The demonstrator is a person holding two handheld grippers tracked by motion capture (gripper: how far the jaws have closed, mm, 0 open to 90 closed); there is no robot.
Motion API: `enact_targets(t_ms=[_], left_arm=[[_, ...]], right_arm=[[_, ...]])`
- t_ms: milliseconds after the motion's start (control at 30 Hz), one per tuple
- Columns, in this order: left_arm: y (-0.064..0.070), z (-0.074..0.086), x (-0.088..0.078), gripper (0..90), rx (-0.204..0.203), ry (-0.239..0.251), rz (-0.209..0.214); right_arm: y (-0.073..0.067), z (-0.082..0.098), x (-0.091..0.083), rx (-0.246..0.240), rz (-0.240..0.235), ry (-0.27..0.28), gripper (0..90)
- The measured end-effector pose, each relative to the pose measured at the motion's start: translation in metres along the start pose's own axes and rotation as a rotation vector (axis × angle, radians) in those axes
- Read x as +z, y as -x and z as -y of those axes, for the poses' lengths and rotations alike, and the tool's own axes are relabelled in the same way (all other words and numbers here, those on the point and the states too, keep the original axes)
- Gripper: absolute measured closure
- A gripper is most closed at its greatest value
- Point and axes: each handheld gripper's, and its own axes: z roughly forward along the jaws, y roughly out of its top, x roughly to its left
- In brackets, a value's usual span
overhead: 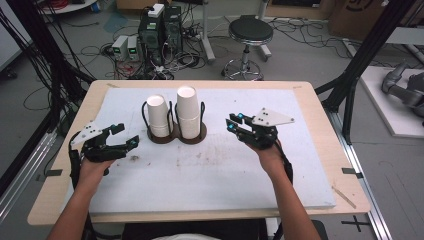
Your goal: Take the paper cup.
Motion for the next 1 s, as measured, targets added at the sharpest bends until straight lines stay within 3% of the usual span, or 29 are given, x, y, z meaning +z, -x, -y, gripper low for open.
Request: enact_targets(t_ms=[200, 433, 500, 767, 1000], left_arm=[[-0.002, 0.000, -0.002, 18.5, -0.006, 0.006, -0.004], [-0.005, 0.000, -0.004, 18.5, -0.013, 0.011, -0.008], [-0.006, 0.000, -0.004, 18.5, -0.012, 0.011, -0.011], [-0.010, -0.006, -0.004, 18.5, -0.014, 0.027, -0.017], [-0.018, -0.018, -0.004, 18.8, -0.016, 0.040, -0.028]], right_arm=[[-0.015, -0.016, 0.031, -0.056, -0.008, 0.013, 90.0], [-0.029, -0.022, 0.056, -0.093, -0.059, 0.009, 90.0], [-0.034, -0.024, 0.064, -0.103, -0.095, 0.030, 90.0], [-0.052, -0.022, 0.091, -0.066, -0.161, 0.035, 90.0], [-0.069, -0.019, 0.116, -0.057, -0.138, -0.014, 90.0]])
